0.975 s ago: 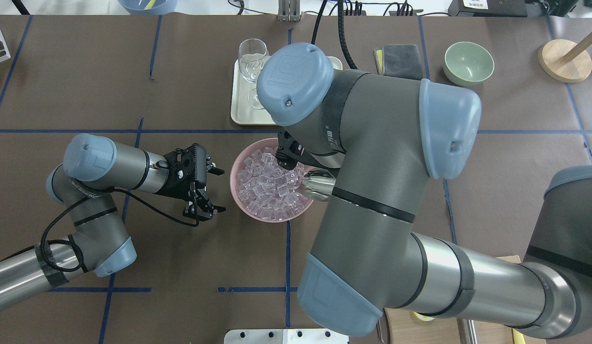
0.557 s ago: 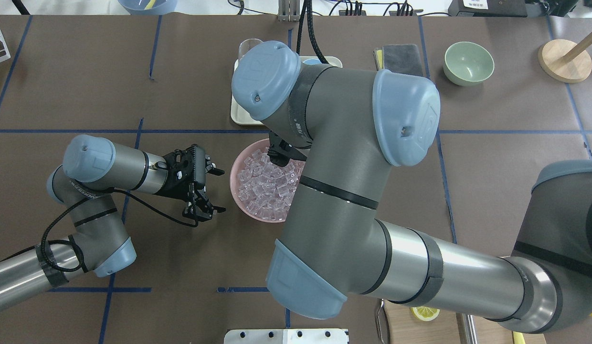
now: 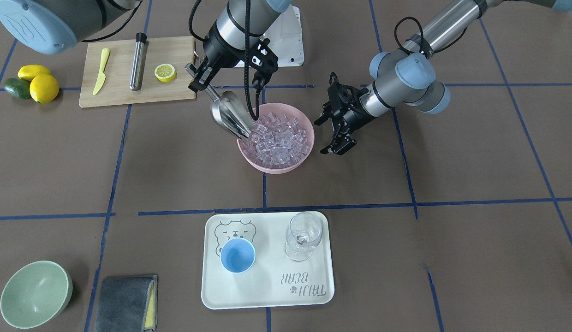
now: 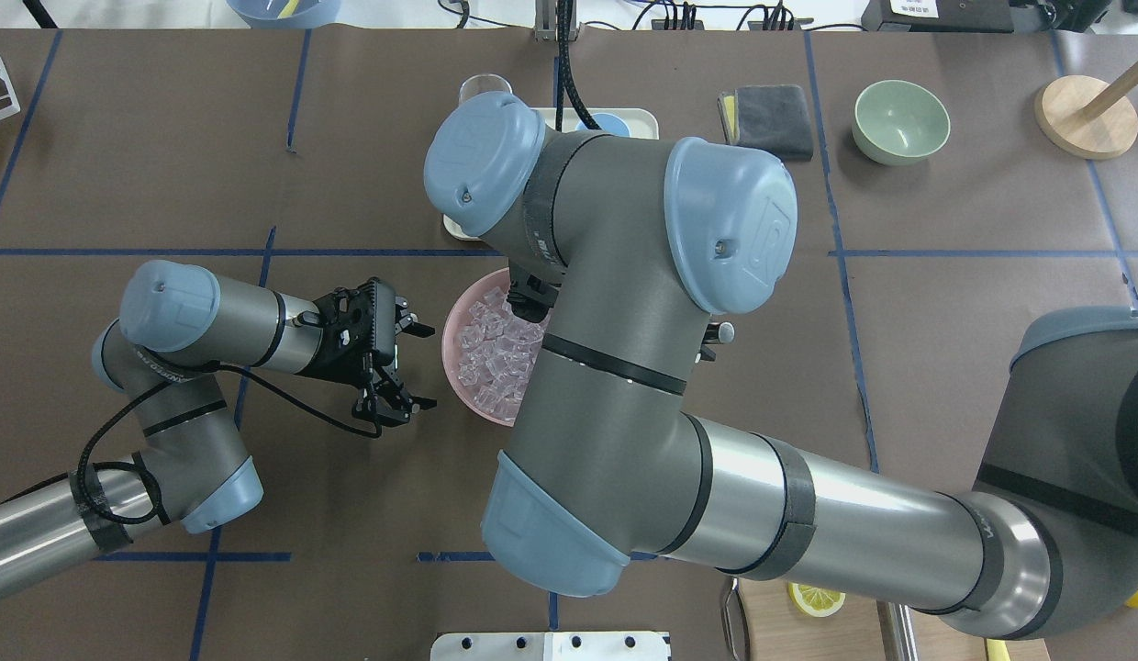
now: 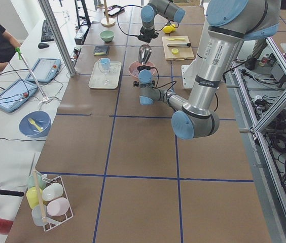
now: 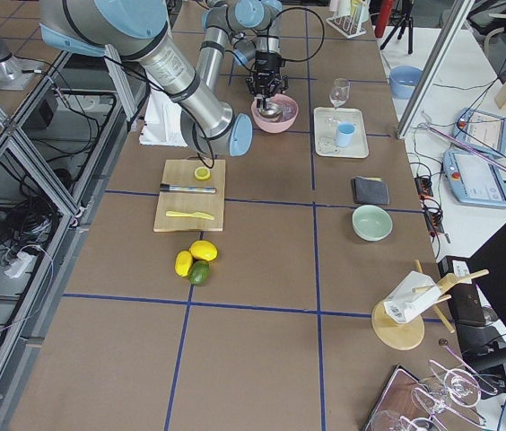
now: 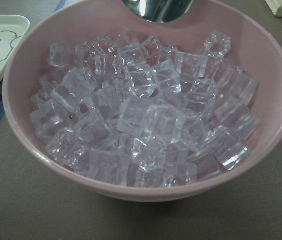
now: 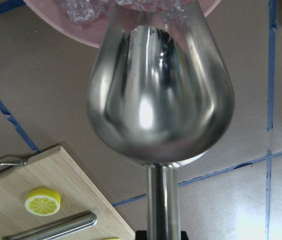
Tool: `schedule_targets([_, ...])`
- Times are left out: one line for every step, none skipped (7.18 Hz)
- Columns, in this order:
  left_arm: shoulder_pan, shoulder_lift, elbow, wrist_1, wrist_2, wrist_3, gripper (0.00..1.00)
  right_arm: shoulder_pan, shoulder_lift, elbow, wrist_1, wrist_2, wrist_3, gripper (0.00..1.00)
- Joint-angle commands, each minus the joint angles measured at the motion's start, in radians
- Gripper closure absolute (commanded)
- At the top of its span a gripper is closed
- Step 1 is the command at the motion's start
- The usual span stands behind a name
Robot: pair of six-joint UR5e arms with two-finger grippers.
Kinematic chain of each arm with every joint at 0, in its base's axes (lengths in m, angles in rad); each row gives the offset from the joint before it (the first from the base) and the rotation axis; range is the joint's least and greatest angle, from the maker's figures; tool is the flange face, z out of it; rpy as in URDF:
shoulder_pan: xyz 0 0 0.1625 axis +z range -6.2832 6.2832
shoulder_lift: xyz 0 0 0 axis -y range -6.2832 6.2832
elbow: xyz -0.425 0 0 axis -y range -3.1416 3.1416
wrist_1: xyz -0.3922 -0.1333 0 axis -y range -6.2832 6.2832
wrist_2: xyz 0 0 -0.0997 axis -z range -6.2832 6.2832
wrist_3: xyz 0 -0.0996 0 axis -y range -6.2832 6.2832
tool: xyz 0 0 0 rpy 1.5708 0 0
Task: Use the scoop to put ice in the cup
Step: 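Swing the right arm over and dip the scoop into the ice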
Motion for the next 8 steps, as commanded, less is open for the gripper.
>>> schedule_targets([0.0,0.002,0.0,-0.015,0.0,0.0,0.0,-0.013,0.002,-0.021,0.004,-0.002,0.0,1.0])
schedule_targets([0.0,0.002,0.0,-0.015,0.001,0.0,0.0,-0.018,0.002,-0.023,0.004,-0.002,0.0,1.0])
schedule_targets([0.0,0.002,-0.002,-0.017,0.0,0.0,0.0,-0.022,0.002,-0.027,0.012,0.0,0.006,1.0])
schedule_targets([0.0,0.002,-0.002,-0.017,0.0,0.0,0.0,-0.028,0.004,-0.059,0.064,0.0,0.017,1.0])
schedule_targets([0.0,0.002,-0.002,-0.017,0.0,0.0,0.0,-0.031,0.013,-0.099,0.099,0.0,0.018,1.0])
schedule_targets([0.0,0.0,-0.002,-0.017,0.0,0.0,0.0,-0.031,0.016,-0.104,0.099,0.0,0.018,1.0])
schedule_targets([0.0,0.0,-0.002,-0.017,0.0,0.0,0.0,-0.034,0.016,-0.104,0.101,0.001,0.018,1.0])
schedule_targets([0.002,-0.002,-0.002,-0.015,0.001,-0.002,0.0,-0.039,0.007,-0.104,0.118,0.001,0.018,1.0])
